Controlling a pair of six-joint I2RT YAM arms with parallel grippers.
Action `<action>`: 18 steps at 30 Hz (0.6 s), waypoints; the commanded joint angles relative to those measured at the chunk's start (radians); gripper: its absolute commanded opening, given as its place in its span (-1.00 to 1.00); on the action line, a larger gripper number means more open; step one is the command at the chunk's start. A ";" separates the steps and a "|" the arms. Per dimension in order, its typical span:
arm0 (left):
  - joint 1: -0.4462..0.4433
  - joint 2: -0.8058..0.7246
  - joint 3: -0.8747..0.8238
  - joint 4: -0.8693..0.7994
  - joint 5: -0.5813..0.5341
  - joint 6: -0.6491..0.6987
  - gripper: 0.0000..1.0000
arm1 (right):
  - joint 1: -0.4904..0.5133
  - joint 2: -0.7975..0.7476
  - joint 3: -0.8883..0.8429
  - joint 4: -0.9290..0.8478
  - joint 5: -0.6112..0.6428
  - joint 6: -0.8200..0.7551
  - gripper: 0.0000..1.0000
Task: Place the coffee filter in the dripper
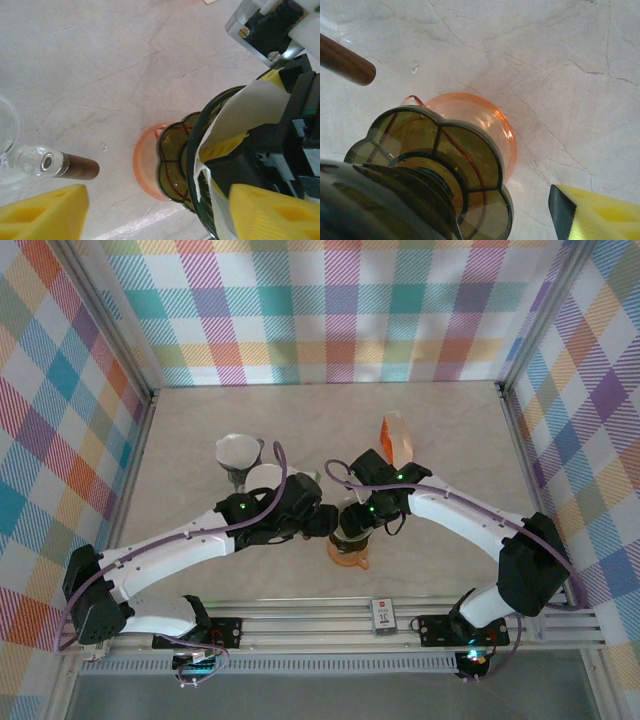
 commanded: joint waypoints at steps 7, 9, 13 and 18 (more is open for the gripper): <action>0.011 0.017 -0.007 -0.045 0.000 -0.012 0.24 | 0.005 0.016 0.010 0.006 0.013 0.023 0.47; 0.011 0.017 -0.009 -0.045 0.001 -0.012 0.23 | 0.005 0.013 0.016 0.006 0.010 0.023 0.47; 0.011 0.012 -0.011 -0.046 0.003 -0.014 0.23 | 0.005 -0.007 0.044 -0.002 0.005 0.025 0.48; 0.011 0.004 -0.012 -0.046 0.001 -0.016 0.23 | 0.006 -0.047 0.077 -0.010 -0.001 0.029 0.50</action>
